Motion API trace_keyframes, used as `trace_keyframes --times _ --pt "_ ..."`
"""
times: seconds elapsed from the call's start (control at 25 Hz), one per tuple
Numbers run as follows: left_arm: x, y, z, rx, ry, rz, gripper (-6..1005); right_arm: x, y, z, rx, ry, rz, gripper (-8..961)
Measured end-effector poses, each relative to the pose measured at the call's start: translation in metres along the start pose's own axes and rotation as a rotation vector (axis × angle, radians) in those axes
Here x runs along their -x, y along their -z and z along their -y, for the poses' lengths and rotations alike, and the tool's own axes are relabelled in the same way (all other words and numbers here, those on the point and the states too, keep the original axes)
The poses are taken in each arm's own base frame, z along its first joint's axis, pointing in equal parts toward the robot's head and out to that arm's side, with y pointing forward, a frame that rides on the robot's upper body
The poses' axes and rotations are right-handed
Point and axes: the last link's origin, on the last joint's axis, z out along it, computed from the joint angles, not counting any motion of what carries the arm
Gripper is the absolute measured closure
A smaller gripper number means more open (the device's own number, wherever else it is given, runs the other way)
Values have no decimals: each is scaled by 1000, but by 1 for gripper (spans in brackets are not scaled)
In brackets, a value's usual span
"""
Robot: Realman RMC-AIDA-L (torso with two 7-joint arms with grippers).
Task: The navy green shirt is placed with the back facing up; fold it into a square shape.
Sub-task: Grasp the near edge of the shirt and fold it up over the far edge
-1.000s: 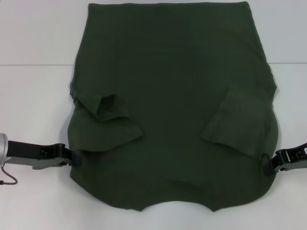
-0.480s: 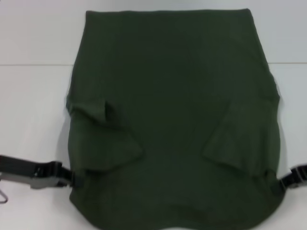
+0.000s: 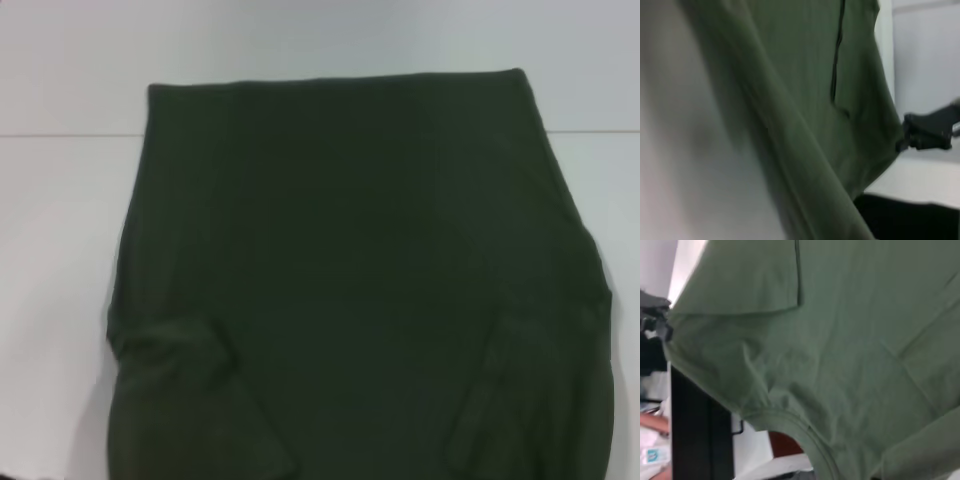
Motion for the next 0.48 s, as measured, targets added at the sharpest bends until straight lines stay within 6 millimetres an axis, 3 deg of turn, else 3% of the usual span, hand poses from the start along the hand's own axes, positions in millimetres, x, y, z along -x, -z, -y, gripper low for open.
trace_keyframes --times 0.16,0.48 --pt "4 0 3 -1 10 1 955 -7 -10 5 26 1 -1 908" --pt "-27 1 -18 104 -84 -138 954 10 -2 3 84 10 204 907"
